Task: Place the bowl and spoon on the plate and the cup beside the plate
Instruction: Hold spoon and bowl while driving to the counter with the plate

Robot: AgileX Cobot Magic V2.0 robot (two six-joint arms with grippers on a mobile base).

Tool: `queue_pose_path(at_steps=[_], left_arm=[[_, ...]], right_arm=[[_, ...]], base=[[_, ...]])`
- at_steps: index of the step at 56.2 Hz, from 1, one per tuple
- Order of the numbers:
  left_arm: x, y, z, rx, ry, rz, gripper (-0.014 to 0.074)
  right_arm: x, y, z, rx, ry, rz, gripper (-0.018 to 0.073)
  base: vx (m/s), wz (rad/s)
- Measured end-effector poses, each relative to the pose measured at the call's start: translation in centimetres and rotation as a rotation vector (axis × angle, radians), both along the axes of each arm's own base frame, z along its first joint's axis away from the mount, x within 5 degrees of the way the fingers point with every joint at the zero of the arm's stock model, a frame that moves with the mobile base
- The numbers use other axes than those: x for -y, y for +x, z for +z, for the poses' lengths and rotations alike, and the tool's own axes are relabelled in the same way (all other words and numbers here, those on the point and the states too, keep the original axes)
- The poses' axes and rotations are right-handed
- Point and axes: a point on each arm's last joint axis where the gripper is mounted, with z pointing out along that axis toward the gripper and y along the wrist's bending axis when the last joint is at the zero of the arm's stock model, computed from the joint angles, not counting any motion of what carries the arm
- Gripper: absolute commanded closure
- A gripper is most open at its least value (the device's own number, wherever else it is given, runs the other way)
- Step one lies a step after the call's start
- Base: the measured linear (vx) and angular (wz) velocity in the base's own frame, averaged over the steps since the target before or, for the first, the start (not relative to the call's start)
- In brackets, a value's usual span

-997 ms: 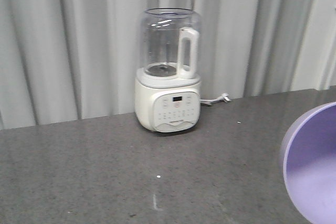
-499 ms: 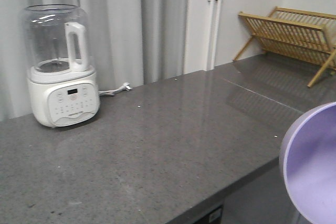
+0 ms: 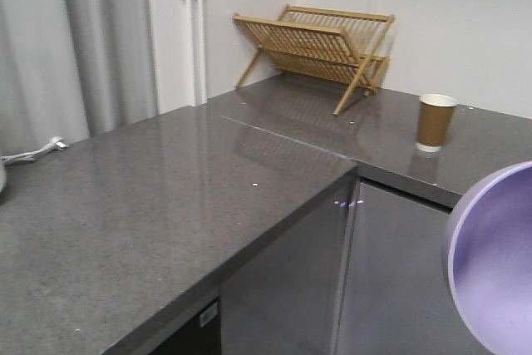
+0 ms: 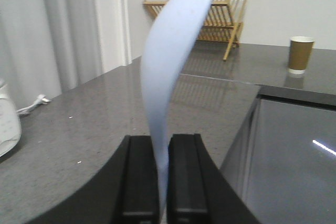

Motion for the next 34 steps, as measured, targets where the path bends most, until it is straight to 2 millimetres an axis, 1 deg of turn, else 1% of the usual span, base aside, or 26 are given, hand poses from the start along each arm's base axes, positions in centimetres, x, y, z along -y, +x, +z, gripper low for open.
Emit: queue_pose_path(at_steps=[17,34], left_arm=[[0.0,0.0,0.0,0.0,0.0,0.0,0.0594],[0.0,0.0,0.0,0.0,0.0,0.0,0.0594]], right_arm=[[0.0,0.0,0.0,0.0,0.0,0.0,0.0568],[0.0,0.0,0.0,0.0,0.0,0.0,0.0568]], base=[[0.04,-0.66],[0.14,-0.47]])
